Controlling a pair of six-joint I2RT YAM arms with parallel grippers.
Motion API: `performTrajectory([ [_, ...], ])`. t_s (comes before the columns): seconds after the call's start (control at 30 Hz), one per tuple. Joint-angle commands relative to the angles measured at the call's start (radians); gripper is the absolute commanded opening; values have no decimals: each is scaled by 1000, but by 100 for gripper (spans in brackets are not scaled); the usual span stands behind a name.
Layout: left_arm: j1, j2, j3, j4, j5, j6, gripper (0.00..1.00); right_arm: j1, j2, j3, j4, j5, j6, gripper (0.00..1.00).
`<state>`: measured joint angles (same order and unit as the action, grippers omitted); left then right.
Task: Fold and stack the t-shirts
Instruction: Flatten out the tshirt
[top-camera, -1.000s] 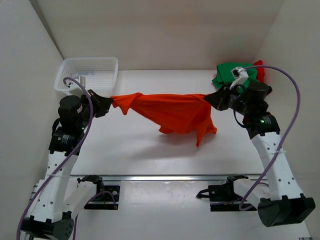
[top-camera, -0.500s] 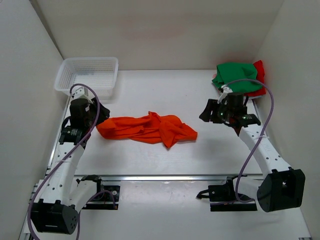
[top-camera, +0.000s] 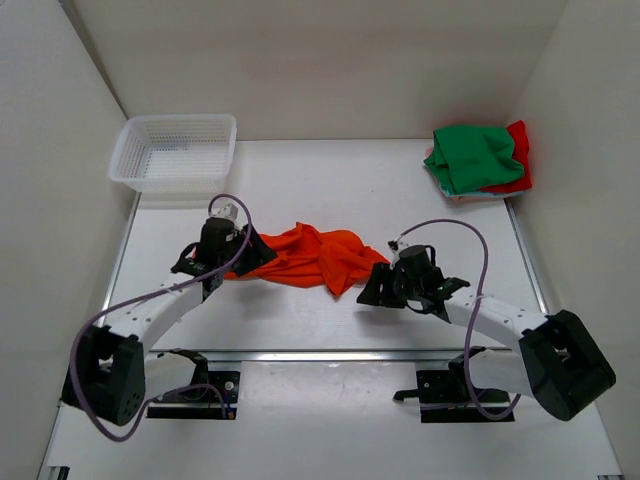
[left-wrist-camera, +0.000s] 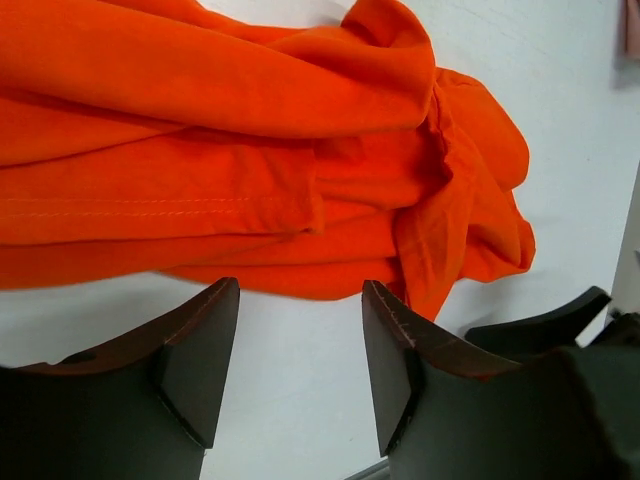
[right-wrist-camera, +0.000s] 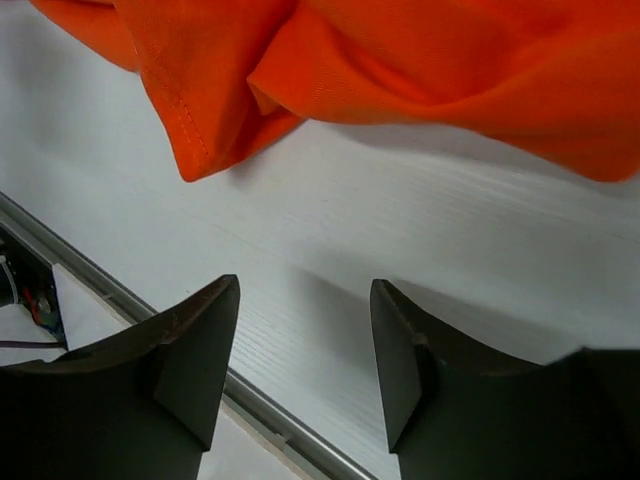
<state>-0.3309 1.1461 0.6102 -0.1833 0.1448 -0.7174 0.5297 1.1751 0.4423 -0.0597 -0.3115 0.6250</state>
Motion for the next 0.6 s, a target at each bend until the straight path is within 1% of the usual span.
performTrajectory([
  [0.0, -36, 61, -4, 166, 21, -77, 63, 56, 73, 2, 204, 21, 117, 53],
  [0.07, -52, 128, 9, 218, 15, -88, 65, 76, 122, 28, 218, 25, 120, 56],
  [0.17, -66, 205, 37, 238, 16, -97, 64, 84, 188, 41, 257, 8, 119, 62],
  [0.27, -71, 268, 57, 264, 27, -105, 64, 85, 239, 56, 280, 9, 124, 64],
  [0.37, -69, 319, 68, 281, 29, -119, 61, 78, 282, 70, 299, -8, 124, 66],
  [0.4, -71, 325, 63, 292, 30, -120, 56, 79, 302, 79, 297, -8, 120, 66],
  [0.43, -69, 340, 71, 295, 26, -123, 53, 81, 322, 87, 290, 5, 116, 67],
  [0.47, -66, 352, 75, 307, 33, -123, 47, 87, 349, 101, 297, -4, 119, 69],
  [0.53, -66, 363, 86, 311, 32, -119, 24, 96, 397, 136, 299, -14, 111, 68],
  [0.57, -63, 369, 92, 305, 36, -120, 19, 104, 409, 148, 302, -11, 108, 68],
])
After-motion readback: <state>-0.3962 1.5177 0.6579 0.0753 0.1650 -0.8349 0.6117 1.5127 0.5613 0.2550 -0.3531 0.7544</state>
